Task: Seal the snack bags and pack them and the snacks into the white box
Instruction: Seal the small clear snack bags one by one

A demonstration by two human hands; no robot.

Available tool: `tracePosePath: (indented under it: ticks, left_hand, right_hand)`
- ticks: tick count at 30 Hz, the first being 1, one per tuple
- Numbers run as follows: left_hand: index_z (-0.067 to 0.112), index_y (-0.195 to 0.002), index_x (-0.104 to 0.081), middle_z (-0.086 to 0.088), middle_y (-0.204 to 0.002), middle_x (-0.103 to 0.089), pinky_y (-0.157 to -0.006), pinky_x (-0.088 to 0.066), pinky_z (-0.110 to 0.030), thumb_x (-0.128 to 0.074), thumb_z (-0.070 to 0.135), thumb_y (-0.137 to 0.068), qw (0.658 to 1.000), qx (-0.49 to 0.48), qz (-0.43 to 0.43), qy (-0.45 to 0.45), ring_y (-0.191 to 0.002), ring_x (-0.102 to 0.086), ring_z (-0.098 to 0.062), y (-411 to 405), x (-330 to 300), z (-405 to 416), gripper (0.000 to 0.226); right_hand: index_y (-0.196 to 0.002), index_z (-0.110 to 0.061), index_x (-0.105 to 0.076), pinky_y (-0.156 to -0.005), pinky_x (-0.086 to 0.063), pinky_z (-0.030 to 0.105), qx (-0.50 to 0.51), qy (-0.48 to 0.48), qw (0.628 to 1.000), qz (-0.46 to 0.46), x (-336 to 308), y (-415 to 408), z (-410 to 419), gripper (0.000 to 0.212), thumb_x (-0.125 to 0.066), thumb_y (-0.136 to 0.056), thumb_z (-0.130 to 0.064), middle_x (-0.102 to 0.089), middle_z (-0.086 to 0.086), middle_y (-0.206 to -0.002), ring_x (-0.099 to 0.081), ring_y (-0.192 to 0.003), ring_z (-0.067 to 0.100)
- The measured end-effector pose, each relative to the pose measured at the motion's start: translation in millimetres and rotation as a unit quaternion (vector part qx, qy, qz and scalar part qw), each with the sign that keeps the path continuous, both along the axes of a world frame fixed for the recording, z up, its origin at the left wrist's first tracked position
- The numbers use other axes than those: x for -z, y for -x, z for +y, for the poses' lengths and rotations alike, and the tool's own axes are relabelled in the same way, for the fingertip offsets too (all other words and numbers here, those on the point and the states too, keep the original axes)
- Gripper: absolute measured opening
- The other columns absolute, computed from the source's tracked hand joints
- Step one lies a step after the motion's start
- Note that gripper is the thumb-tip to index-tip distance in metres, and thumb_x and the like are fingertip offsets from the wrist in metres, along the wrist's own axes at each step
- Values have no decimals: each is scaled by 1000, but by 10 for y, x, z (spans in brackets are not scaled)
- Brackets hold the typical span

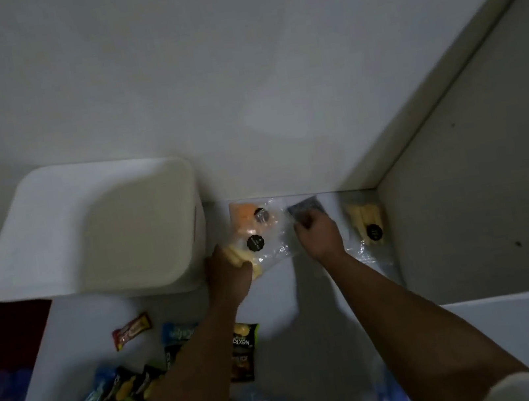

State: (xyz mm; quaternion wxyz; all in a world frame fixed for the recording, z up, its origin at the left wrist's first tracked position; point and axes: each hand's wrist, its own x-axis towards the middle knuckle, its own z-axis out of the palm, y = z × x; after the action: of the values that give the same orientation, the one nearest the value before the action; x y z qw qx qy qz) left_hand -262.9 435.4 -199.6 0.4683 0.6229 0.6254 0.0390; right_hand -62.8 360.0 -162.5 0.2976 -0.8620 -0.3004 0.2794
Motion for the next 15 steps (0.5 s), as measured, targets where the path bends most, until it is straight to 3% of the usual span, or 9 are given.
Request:
tracePosePath:
  ticks: [2,4,6,8,12,15]
  left_hand:
    - [8,-152,-34,-18,-148,-46,-108,-45,-49,-70,29,-81,1000,-30,0,-3,-135,-46,-40,-122,-73,70,83]
    - [14,-157,-27,-12,-159,-36,-114,-39,-49,-69,31,-86,1000,-11,-7,1,-144,-38,-36,-245,-113,155,84]
    - [19,-148,-42,-11,-149,-49,-106,-48,-46,-67,43,-83,1000,14,-17,-8,-136,-49,-35,-337,-50,245,74]
    - [22,-134,-55,-7,-131,-61,-93,-53,-39,-68,40,-81,999,32,-25,-11,-120,-61,-31,-407,-26,261,58]
    - [18,-156,-33,-1,-146,-47,-90,-45,-28,-67,12,-93,991,75,-90,63,-128,-53,-24,-455,-275,74,72]
    - [22,-157,-31,3,-144,-45,-95,-48,-30,-65,15,-93,988,90,-107,71,-129,-52,-22,-318,-414,-62,73]
  right_hand:
    - [-113,-14,-74,-80,-46,25,-27,13,1000,8,97,-31,105,23,-66,-95,-25,-76,12,-106,-70,-100,29]
    - [-106,-12,-74,-77,-45,25,-31,27,999,6,193,-54,139,19,-67,-94,-25,-76,12,-100,-70,-95,29]
    - [-97,-11,-72,-75,-45,26,-10,35,999,9,239,-71,102,13,-68,-94,-23,-75,11,-93,-69,-89,28]
    - [-94,-12,-71,-74,-45,26,27,24,999,13,235,-81,0,11,-67,-94,-23,-74,8,-90,-67,-86,25]
    - [-84,-18,-69,-70,-52,31,104,-4,990,91,132,-78,-312,9,-72,-92,-20,-71,5,-79,-67,-78,25]
    - [-79,-11,-75,-65,-58,32,158,-54,973,160,-118,18,-510,8,-77,-87,-10,-76,16,-85,-70,-72,26]
